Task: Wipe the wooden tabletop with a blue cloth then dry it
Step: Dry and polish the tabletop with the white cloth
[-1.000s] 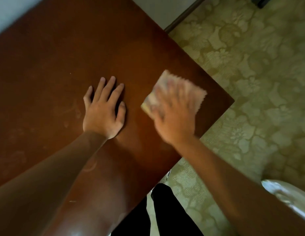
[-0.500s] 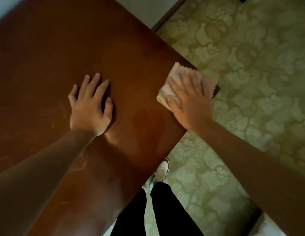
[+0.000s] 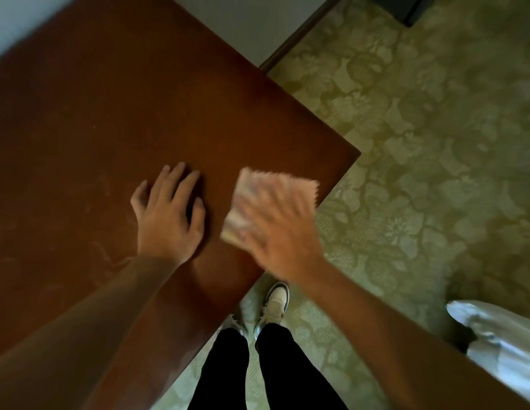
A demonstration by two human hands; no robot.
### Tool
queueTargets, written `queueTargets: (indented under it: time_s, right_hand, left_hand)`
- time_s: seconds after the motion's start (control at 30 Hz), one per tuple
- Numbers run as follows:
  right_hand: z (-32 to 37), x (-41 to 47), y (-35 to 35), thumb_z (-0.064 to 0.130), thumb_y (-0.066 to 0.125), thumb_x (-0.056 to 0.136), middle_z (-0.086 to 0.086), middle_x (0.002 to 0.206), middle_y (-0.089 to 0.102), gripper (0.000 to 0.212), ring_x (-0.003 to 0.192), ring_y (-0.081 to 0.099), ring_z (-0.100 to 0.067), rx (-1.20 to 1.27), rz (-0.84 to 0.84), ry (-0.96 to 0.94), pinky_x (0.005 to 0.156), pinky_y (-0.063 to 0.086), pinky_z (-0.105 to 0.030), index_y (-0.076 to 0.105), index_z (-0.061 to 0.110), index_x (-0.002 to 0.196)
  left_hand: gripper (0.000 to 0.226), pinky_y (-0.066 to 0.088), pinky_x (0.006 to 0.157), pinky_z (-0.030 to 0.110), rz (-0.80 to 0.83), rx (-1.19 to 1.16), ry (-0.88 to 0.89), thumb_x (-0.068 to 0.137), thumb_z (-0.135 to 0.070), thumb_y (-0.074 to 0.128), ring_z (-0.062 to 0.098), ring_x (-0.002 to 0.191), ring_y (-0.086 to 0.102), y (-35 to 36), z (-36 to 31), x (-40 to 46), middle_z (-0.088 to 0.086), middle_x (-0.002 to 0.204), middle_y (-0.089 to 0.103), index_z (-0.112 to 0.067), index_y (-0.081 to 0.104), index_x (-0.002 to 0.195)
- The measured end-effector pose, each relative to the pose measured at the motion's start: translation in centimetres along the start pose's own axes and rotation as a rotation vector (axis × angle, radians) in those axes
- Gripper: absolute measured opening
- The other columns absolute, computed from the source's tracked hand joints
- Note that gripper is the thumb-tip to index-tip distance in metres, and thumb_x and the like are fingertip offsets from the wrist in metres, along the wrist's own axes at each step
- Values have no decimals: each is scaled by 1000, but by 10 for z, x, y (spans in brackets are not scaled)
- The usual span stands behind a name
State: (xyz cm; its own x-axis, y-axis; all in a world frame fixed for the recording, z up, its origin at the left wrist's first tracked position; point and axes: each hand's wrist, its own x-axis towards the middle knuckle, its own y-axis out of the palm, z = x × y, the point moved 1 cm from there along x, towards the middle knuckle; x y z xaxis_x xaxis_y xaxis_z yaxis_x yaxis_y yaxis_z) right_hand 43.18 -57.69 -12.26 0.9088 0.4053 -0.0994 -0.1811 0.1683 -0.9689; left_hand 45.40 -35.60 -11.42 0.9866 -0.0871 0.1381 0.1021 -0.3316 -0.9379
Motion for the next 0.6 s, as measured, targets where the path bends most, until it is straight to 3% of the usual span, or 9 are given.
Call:
queueTargets:
  time_s: [0.07, 0.17, 0.3, 0.4, 0.6]
  right_hand:
    - [-53, 18, -16, 59, 7, 102, -2, 173, 8, 61, 159, -1, -30, -29, 22, 180, 127, 6, -55, 6, 40, 160]
    - [-107, 37, -37, 53, 20, 104, -8, 171, 18, 61, 158, 10, -33, -26, -3, 289, 125, 9, -55, 22, 31, 162]
    - [-86, 40, -28, 52, 20, 103, -5, 172, 14, 61, 159, 6, -30, 32, -51, 349, 126, 4, -55, 25, 33, 161]
    - [-28, 19, -9, 56, 17, 103, -5, 172, 14, 61, 159, 7, -30, 46, -63, 218, 126, 8, -58, 26, 36, 160]
    - [76, -43, 32, 54, 37, 102, -4, 172, 13, 58, 160, 3, -30, 24, -19, -220, 127, 7, -55, 32, 36, 157]
  left_hand:
    - [51, 10, 118, 50, 35, 3, -15, 100, -38, 37, 25, 151, 25, 2, 4, -11, 7, 158, 39, -18, 50, 145]
    - [51, 9, 119, 50, 51, -10, -17, 100, -38, 37, 25, 152, 22, 4, 5, -12, 6, 160, 37, -19, 49, 146]
    - [52, 10, 120, 52, 55, -17, -22, 100, -37, 38, 26, 152, 23, 3, 4, -12, 8, 159, 38, -17, 49, 146]
    - [52, 12, 121, 54, 63, -25, -27, 99, -35, 40, 28, 151, 24, 1, 3, -11, 8, 159, 38, -16, 50, 146]
    - [49, 7, 123, 46, 101, -231, -99, 94, -31, 47, 20, 152, 21, -10, 3, -7, 2, 158, 39, -17, 56, 141]
